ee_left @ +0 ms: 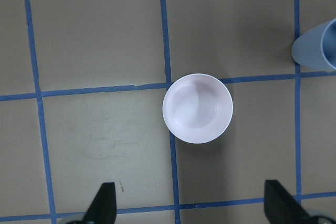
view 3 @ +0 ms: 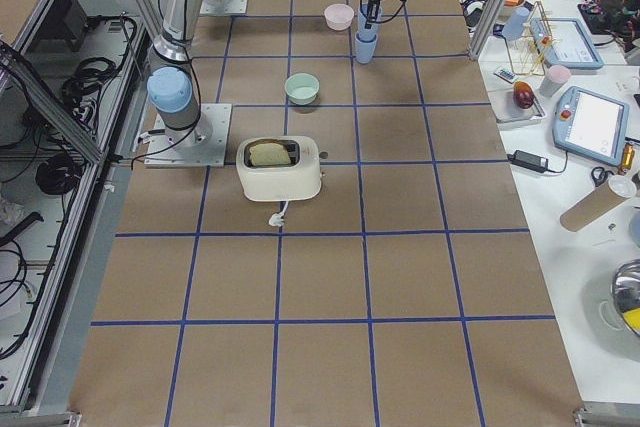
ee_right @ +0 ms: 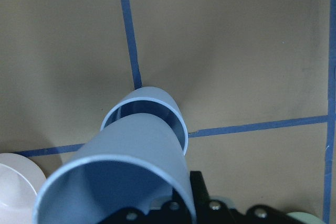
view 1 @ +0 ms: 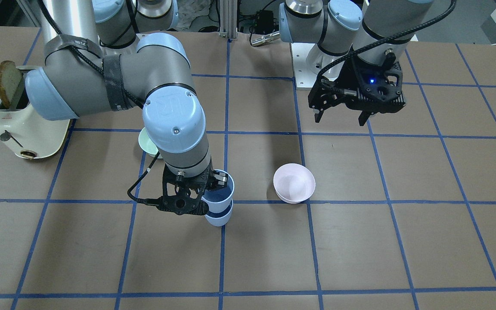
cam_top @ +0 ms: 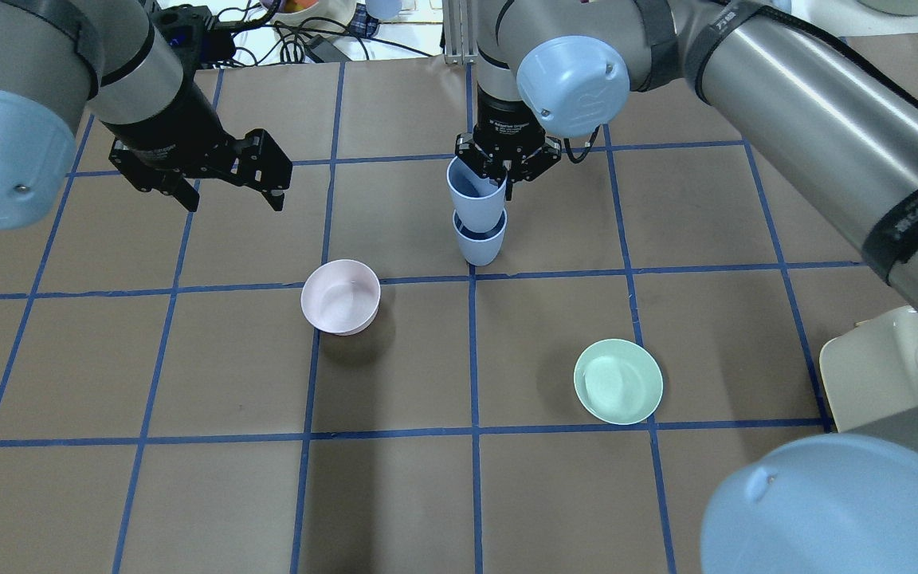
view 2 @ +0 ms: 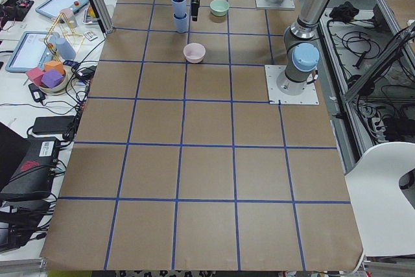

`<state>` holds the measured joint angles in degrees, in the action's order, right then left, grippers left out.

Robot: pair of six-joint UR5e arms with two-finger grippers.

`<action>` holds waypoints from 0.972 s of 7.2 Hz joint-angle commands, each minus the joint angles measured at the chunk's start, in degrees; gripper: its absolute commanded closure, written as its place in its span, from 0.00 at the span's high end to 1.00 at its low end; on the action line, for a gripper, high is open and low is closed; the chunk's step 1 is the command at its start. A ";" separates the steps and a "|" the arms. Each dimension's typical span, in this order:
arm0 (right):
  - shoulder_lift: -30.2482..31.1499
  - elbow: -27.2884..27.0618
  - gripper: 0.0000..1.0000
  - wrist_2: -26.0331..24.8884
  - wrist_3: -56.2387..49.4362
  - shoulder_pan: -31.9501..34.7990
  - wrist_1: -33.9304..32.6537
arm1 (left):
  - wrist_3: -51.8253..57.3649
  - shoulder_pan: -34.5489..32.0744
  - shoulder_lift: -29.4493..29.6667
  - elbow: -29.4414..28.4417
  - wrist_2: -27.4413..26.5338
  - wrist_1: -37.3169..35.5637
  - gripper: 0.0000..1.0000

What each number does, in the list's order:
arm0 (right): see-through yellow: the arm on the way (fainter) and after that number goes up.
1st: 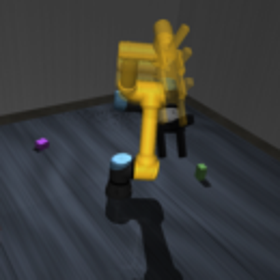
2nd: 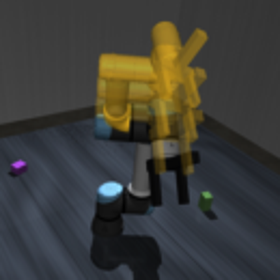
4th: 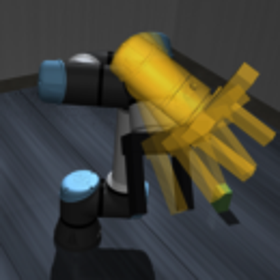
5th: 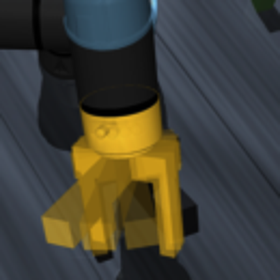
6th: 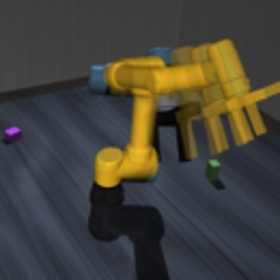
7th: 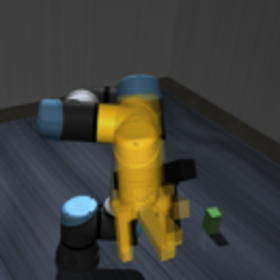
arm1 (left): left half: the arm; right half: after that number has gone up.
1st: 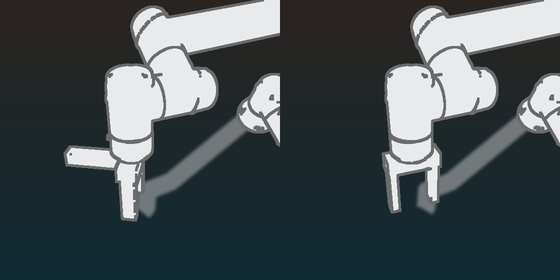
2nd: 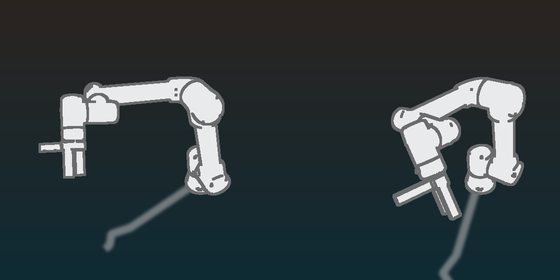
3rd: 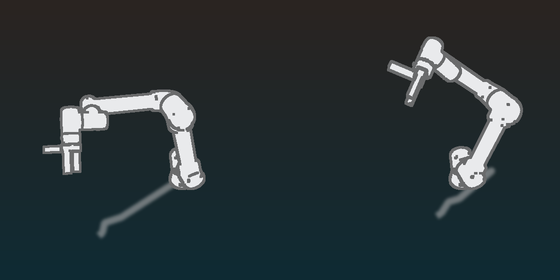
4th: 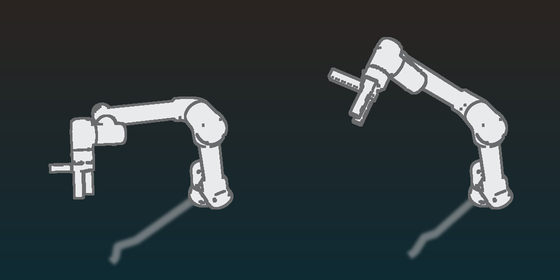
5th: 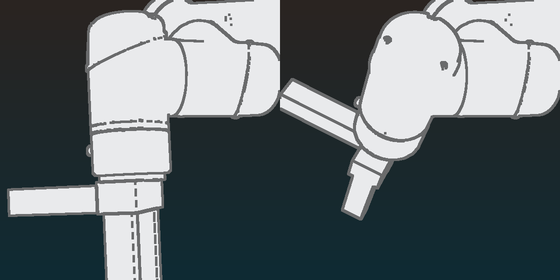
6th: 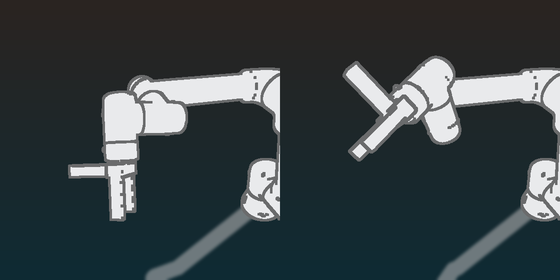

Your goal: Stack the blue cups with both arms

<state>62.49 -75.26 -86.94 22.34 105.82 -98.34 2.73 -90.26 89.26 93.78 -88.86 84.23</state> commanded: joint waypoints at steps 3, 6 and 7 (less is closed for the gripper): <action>0.18 0.55 0.95 -0.51 -0.54 -0.26 -0.45 | 0.09 0.00 -0.05 0.09 -0.09 0.06 1.00; 7.01 2.14 1.00 -0.86 -8.80 -10.67 0.60 | 0.00 -0.09 0.04 0.09 -0.09 0.06 1.00; 8.95 1.70 1.00 -0.77 -10.28 -16.03 4.17 | 0.00 -0.09 0.04 0.18 -0.09 0.06 1.00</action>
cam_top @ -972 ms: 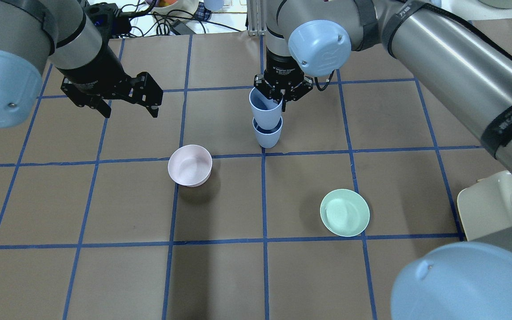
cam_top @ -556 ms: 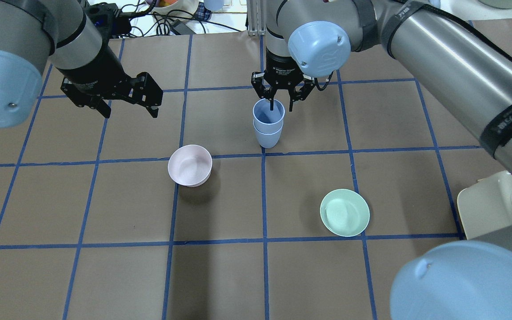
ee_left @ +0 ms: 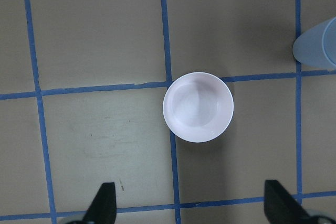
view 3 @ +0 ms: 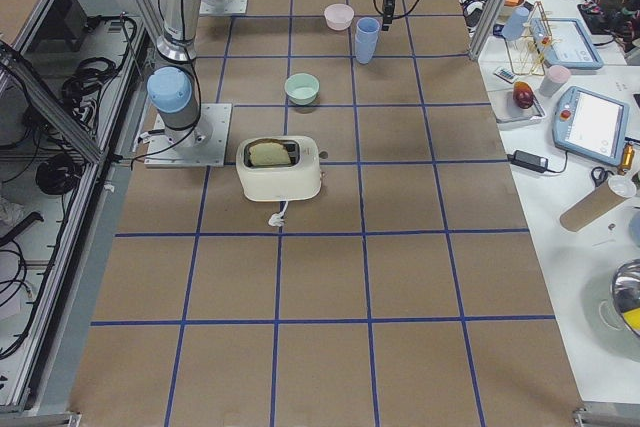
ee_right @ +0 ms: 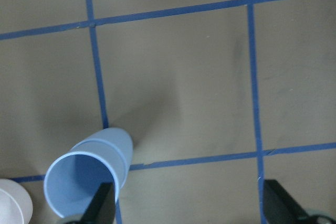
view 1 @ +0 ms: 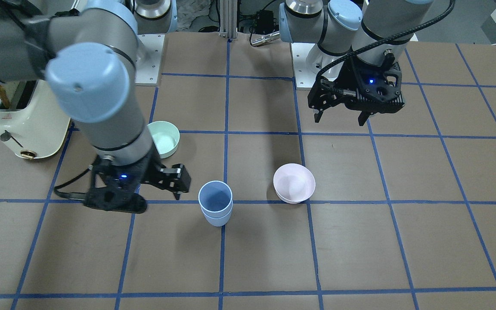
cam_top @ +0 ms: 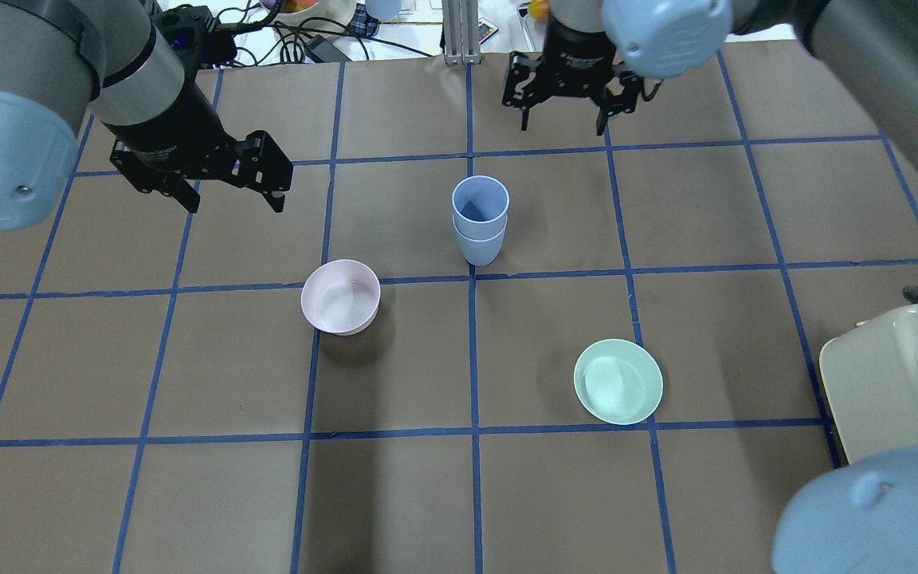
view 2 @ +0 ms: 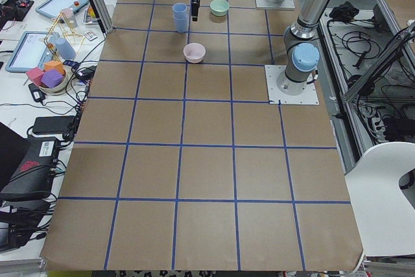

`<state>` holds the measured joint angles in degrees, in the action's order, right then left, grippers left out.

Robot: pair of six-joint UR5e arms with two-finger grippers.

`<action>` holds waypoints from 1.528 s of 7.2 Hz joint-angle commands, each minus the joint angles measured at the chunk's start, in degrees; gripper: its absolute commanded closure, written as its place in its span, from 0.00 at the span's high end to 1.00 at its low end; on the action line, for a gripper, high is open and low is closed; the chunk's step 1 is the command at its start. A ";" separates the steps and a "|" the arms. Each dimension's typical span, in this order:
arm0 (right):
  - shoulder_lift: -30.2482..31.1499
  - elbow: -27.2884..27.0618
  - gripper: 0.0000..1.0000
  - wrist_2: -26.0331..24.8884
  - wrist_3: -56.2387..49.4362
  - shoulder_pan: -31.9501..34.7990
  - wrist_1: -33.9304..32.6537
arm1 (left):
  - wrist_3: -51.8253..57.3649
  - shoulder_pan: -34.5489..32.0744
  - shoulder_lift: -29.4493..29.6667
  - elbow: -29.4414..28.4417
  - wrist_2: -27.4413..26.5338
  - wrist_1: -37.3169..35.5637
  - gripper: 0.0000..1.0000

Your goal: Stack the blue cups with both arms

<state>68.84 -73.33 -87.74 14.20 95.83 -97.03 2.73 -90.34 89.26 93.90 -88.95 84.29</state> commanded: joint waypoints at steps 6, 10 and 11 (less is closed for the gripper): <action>16.76 -10.42 1.00 -2.18 -13.49 -11.46 10.44 | 0.00 -0.01 -0.14 -0.03 -0.09 0.09 1.00; 16.42 -12.10 1.00 -2.79 -14.02 -8.29 10.72 | -0.09 -0.01 -0.14 -0.03 -0.09 0.09 1.00; 16.59 -12.10 1.00 -2.44 -14.02 -8.29 10.81 | -0.09 -0.01 -0.14 -0.03 -0.09 0.09 1.00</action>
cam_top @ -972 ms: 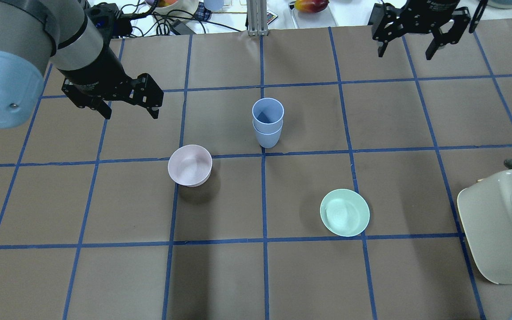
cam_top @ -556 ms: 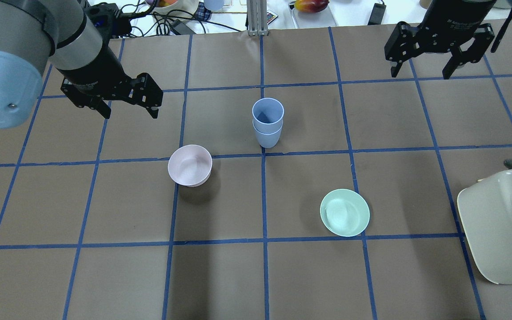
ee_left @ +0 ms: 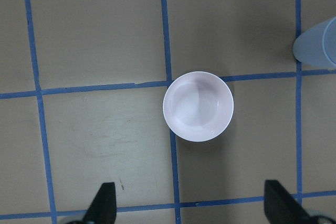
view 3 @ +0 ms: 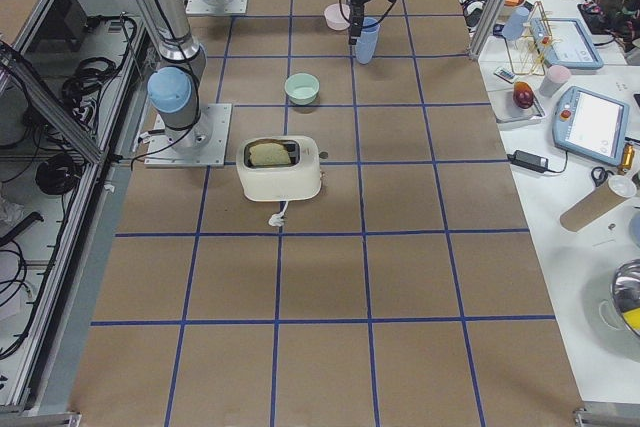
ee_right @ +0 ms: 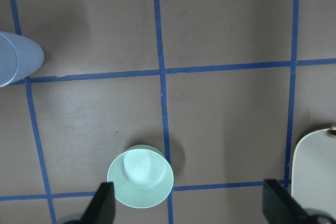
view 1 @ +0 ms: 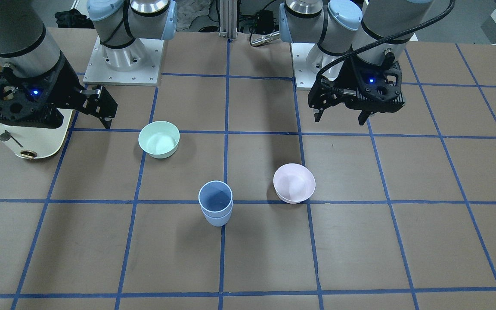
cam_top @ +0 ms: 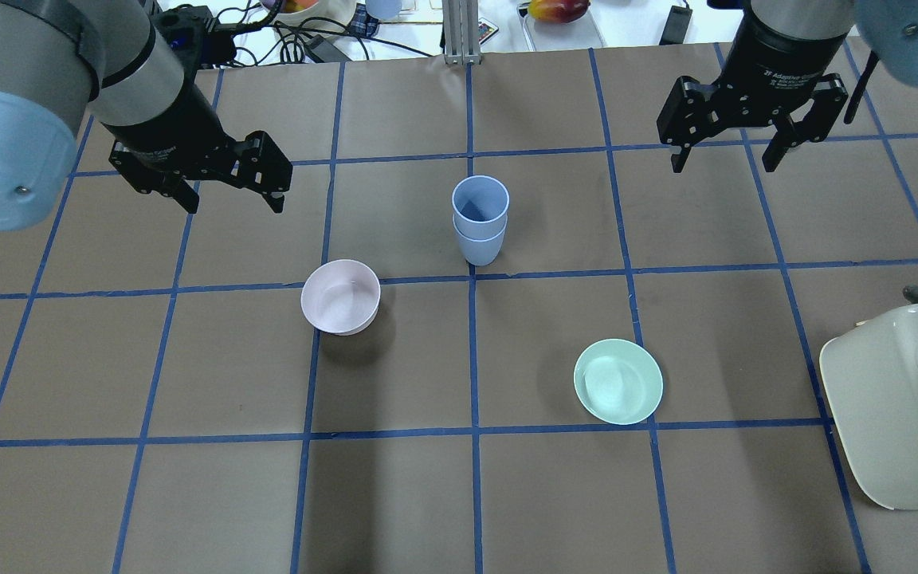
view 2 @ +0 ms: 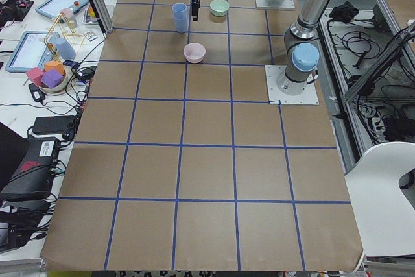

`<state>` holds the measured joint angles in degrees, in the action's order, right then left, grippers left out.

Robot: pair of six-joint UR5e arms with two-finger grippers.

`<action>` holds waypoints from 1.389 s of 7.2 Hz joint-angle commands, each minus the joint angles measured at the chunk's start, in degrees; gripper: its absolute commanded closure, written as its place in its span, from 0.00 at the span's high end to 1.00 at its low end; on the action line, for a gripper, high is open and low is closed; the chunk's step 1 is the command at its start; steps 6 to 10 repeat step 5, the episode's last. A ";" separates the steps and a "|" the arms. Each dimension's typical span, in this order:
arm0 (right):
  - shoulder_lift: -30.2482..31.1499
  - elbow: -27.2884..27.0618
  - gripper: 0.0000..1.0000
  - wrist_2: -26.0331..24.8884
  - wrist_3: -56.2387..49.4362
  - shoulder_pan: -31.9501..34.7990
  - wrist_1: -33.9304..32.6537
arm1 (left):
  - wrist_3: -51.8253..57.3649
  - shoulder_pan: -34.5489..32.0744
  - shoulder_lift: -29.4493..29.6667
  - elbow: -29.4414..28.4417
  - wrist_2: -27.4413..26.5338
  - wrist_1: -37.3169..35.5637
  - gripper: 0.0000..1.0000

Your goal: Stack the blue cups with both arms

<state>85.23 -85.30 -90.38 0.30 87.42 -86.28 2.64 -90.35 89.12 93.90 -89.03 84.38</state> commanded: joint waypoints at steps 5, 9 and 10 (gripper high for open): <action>0.11 -0.21 1.00 0.03 -0.04 0.12 -0.02 | 0.00 0.00 0.09 0.05 0.00 -0.01 1.00; 0.11 -0.21 1.00 0.03 -0.04 0.12 -0.02 | 0.00 0.00 0.09 0.05 0.00 -0.01 1.00; 0.11 -0.21 1.00 0.03 -0.04 0.12 -0.02 | 0.00 0.00 0.09 0.05 0.00 -0.01 1.00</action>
